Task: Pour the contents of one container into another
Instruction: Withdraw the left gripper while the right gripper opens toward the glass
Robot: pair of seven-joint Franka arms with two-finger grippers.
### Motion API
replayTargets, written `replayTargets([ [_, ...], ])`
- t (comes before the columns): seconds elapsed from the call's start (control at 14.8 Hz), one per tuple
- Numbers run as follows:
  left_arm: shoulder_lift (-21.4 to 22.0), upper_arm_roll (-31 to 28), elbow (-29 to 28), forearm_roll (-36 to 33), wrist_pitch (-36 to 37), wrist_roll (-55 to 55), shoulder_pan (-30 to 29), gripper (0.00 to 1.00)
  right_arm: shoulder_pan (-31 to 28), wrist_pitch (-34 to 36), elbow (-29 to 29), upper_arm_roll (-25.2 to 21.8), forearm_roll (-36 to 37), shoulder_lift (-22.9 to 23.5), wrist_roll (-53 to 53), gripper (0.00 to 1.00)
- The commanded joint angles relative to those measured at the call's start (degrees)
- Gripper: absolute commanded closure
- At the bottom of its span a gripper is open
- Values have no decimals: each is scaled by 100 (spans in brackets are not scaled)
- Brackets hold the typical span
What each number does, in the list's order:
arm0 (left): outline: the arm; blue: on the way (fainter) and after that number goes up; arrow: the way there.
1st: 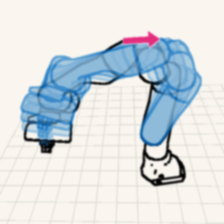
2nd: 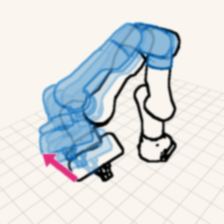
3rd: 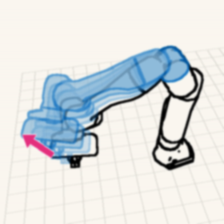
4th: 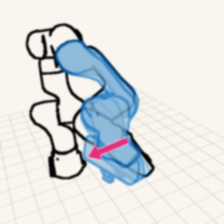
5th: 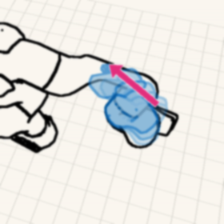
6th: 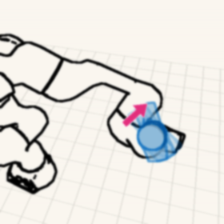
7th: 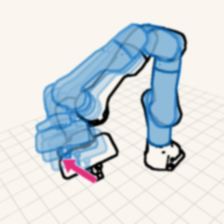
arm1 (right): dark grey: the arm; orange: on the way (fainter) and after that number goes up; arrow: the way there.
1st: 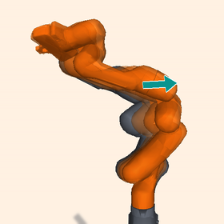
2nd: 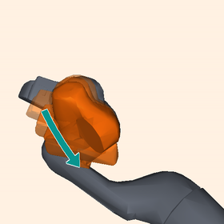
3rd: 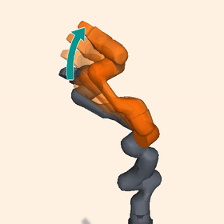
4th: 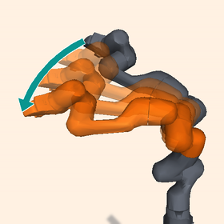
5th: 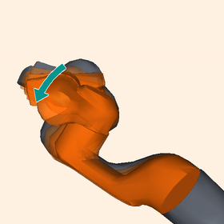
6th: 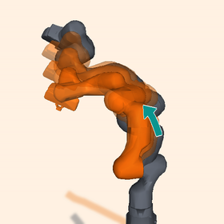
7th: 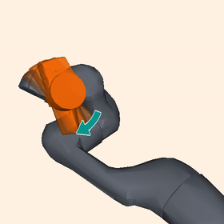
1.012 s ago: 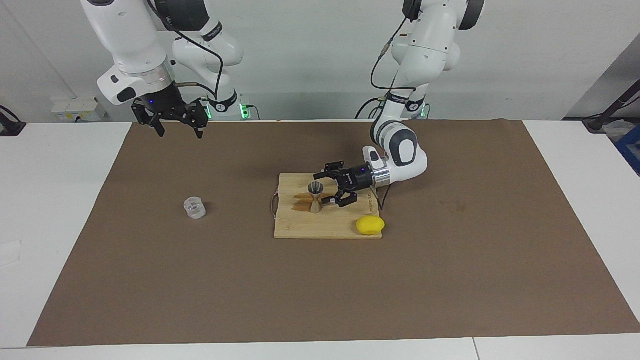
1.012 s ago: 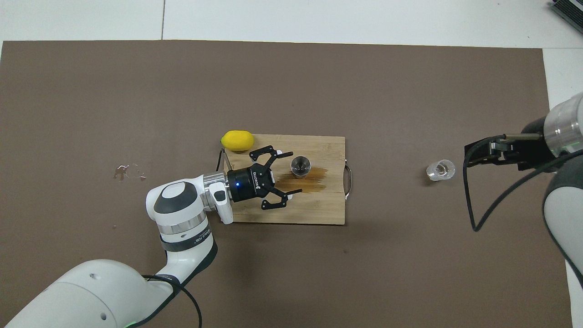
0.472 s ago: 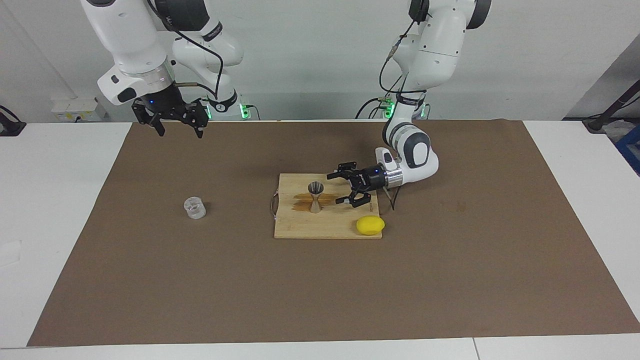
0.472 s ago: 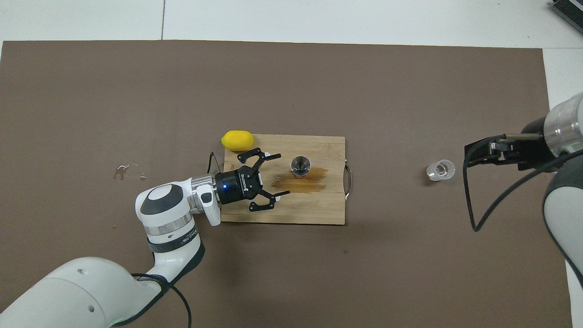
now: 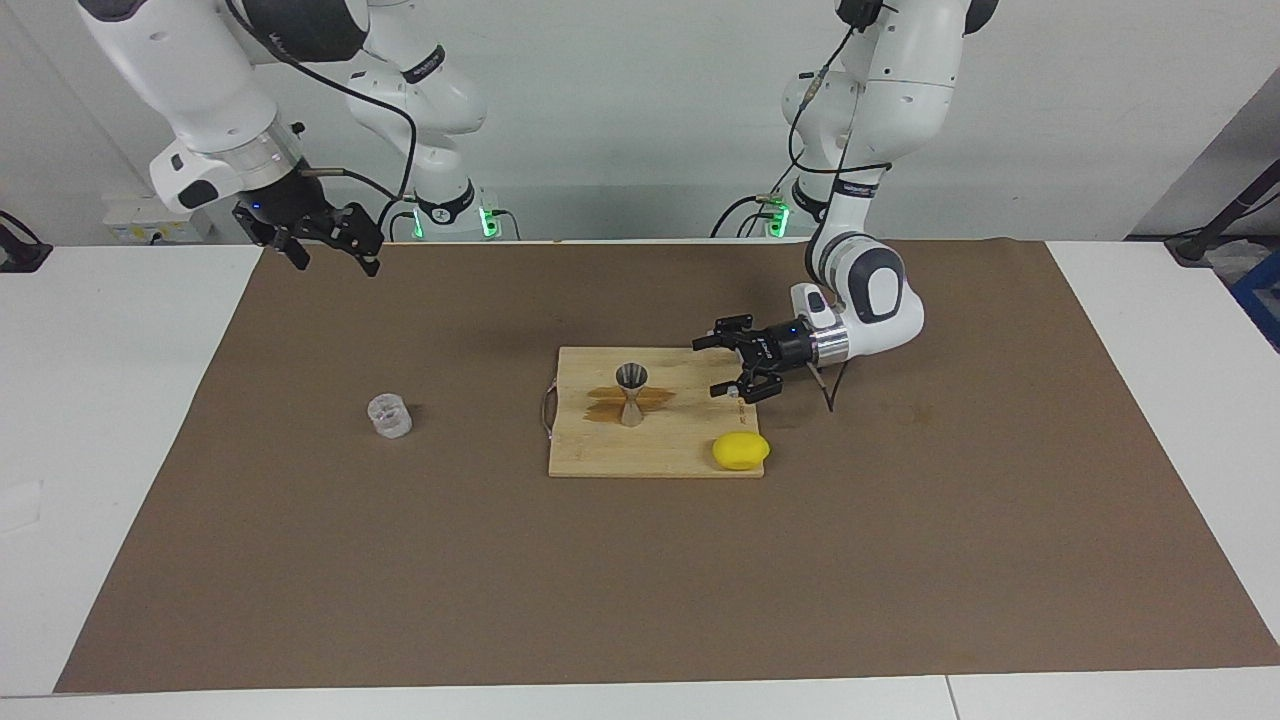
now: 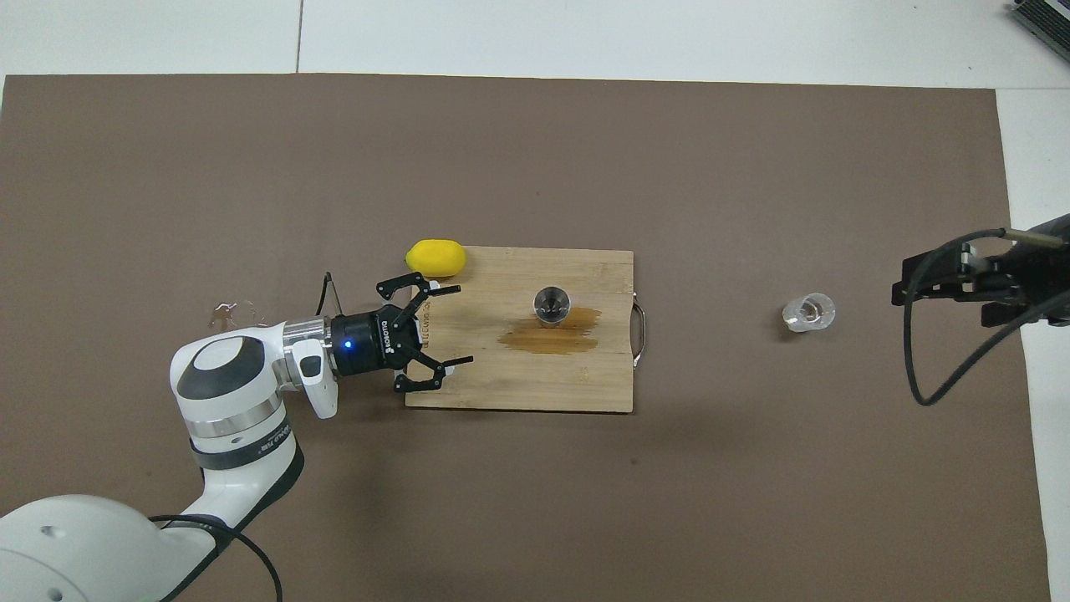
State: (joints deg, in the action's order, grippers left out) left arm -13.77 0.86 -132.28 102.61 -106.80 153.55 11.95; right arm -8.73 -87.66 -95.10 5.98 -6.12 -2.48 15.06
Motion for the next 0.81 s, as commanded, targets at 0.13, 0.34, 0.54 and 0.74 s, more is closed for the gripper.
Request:
replayTargets([
  [0.13,681,-16,-194,-1293,-16,35,-508,0,-261,-663,-596,26,-520,-77,1488,0],
  [0.34,1103,-25,-132,-2583,-113,0,-973,0,-533,-1015,-957,26,-1135,37,2445,0],
  [0.54,1429,-25,69,-3876,-34,-97,-1449,0,-542,-1218,-1046,26,-1277,99,4174,0],
  [0.74,1579,-16,333,-5107,159,-106,-1835,0,-726,-1210,-1037,17,-1690,484,4513,0],
])
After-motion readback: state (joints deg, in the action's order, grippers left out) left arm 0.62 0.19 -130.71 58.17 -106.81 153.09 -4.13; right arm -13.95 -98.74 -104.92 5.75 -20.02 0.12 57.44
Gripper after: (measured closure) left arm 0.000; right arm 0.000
